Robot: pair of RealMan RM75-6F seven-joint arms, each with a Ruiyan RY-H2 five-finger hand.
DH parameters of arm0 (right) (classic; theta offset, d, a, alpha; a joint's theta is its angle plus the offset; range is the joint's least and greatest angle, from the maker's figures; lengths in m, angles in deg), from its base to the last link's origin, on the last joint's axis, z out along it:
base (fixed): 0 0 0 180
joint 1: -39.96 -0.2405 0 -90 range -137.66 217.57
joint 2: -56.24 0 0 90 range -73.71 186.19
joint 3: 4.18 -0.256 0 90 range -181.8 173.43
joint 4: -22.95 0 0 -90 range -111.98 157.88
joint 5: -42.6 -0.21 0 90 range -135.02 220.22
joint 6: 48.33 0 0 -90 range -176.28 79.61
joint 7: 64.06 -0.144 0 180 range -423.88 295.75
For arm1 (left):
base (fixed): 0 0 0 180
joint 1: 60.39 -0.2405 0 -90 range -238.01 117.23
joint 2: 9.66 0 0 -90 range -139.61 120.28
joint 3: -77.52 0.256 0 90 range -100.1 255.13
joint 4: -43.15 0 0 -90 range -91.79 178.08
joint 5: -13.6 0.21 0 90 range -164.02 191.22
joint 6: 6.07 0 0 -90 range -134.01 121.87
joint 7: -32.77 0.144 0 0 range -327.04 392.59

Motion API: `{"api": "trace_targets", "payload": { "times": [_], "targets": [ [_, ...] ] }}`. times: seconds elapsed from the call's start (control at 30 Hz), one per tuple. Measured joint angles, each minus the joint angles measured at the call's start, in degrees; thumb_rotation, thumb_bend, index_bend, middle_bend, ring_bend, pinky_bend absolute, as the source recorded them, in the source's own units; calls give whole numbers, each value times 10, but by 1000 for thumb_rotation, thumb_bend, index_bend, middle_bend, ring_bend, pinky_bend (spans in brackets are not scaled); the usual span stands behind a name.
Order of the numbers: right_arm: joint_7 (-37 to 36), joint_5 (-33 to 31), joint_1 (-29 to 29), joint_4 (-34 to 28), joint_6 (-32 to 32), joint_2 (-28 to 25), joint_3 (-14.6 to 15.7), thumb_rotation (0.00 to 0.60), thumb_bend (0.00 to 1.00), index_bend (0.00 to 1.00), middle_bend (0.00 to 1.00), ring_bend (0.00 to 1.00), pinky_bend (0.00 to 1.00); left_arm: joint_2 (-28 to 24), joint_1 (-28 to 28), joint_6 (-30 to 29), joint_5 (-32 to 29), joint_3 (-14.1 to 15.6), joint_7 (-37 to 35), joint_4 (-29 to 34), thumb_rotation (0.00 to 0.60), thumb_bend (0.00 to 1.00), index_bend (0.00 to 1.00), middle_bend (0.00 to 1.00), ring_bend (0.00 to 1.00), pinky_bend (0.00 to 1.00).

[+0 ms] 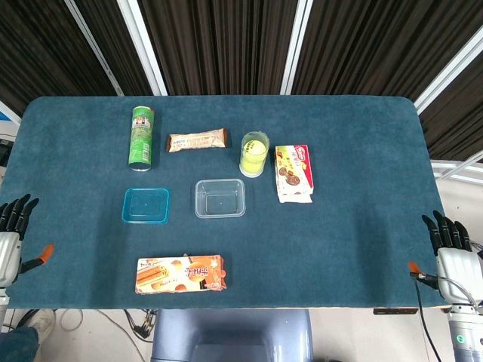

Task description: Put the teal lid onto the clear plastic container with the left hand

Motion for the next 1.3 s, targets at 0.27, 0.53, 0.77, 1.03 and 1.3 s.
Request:
{"api": "trace_targets", "payload": {
  "times": [0.27, 0.53, 0.77, 1.03, 1.3],
  "targets": [
    [0, 0, 0, 0, 0, 0, 0, 600, 292, 100, 0, 0, 0, -3, -5, -9, 3, 2, 6, 9, 600, 255, 59, 0, 0, 17],
    [0, 0, 0, 0, 0, 0, 0, 600, 291, 101, 0, 0, 0, -4, -4, -4, -3, 1, 3, 9, 600, 245, 52, 0, 0, 17],
    [1, 0, 0, -1, 0, 0, 0, 600, 292, 100, 0, 0, 0, -4, -3, -1, -13, -5, -2, 4, 600, 207, 36, 0, 0, 16],
    [-1, -2, 1, -3, 0, -1, 1, 600, 291, 101, 0, 0, 0, -12, 2, 16, -27, -9, -12, 0, 600, 159, 0, 0, 0, 17],
    [0, -5, 0, -6, -5, -1, 1, 600, 291, 101, 0, 0, 0, -45, 42, 85, -40, -24, -18, 9, 600, 143, 0, 0, 0, 17]
  ]
}}
